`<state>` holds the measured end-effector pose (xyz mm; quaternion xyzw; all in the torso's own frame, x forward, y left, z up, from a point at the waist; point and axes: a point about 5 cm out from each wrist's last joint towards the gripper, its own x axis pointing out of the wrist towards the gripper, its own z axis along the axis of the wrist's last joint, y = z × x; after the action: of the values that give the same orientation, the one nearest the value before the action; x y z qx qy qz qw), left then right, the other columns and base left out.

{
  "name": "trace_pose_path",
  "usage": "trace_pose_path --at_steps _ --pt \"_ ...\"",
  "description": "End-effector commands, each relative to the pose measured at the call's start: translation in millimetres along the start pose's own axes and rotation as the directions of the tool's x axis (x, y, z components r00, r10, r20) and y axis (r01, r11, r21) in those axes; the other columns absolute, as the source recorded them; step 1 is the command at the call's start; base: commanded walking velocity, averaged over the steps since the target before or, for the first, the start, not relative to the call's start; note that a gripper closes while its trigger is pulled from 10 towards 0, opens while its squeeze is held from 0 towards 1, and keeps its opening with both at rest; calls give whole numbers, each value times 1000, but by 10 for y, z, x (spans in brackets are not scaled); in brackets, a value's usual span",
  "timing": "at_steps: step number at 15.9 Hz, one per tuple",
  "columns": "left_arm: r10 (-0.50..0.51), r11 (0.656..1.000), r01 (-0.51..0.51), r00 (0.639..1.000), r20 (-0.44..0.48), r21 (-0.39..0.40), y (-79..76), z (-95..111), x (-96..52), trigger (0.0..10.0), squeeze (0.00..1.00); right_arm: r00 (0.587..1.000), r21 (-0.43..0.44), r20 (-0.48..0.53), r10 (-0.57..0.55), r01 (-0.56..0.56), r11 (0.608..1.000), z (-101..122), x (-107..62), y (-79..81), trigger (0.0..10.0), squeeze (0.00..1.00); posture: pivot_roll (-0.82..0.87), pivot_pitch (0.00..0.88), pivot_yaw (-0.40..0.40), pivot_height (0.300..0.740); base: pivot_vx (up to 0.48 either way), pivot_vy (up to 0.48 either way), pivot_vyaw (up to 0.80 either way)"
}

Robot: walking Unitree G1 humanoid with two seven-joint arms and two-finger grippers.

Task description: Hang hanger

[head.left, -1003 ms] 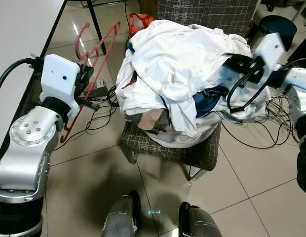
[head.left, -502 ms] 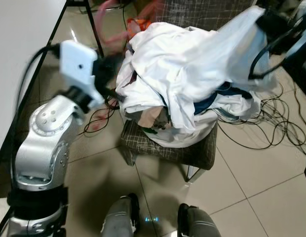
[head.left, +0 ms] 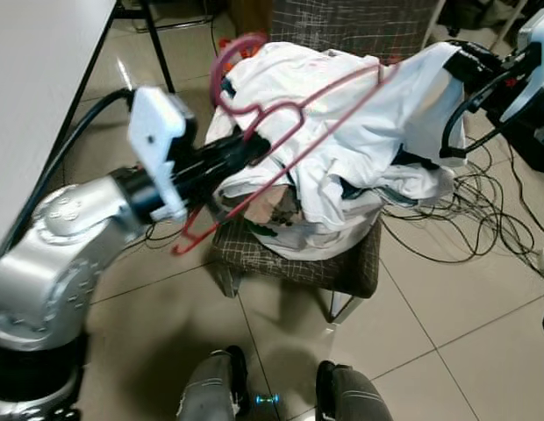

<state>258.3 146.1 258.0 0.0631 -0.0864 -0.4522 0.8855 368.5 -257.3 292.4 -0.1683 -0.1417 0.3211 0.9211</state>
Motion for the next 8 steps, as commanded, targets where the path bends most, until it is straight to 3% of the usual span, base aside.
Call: trace_pose_path --at_steps 1,3,8 --pt "-54 999 54 999 2 7 -58 56 -47 10000 0 1000 -9 13 -24 25 1000 59 -42 -48 0 0 -122 158 3 740 0 0 0" --pt "-94 995 95 994 -46 10 -109 10 -61 10000 0 999 12 25 -36 35 999 82 -52 -67 0 0 -118 158 -3 740 0 0 0" --pt "-88 996 88 996 -3 -1 -250 -26 211 10000 0 999 16 40 34 -34 999 121 3 33 0 0 -122 153 1 740 0 0 0"
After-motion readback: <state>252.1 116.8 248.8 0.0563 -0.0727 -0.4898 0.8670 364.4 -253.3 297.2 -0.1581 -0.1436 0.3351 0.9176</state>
